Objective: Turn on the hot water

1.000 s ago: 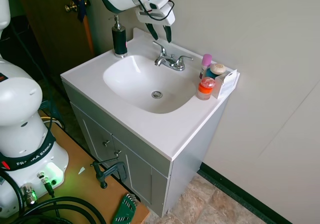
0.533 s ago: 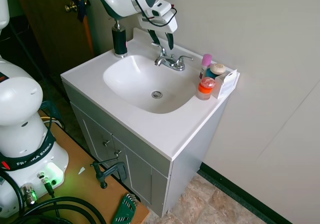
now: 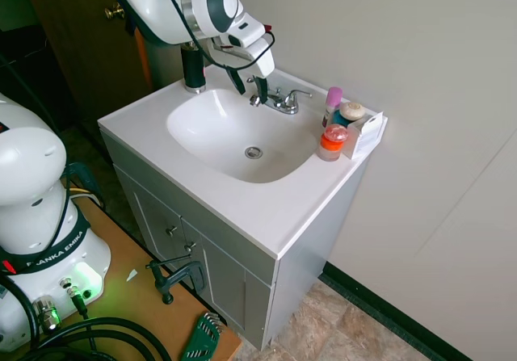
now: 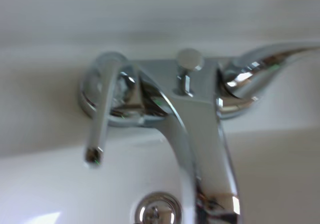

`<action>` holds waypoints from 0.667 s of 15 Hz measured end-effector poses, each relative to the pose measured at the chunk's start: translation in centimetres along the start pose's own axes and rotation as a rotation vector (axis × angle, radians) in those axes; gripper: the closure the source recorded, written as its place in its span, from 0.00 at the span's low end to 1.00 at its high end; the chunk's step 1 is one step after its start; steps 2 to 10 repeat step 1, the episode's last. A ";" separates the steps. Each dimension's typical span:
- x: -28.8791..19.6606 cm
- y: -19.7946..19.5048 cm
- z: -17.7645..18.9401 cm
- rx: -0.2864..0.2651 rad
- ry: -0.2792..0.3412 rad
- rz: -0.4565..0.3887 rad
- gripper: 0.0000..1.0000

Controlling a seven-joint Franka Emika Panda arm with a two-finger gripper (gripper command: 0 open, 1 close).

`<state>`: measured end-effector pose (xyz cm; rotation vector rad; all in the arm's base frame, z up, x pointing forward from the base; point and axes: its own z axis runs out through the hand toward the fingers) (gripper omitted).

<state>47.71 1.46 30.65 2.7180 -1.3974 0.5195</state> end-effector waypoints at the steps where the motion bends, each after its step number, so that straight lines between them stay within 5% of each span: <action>1: -0.6 1.1 -0.7 0.011 -0.039 -0.017 0.00; 10: -0.6 1.1 -0.7 0.011 -0.039 -0.017 0.00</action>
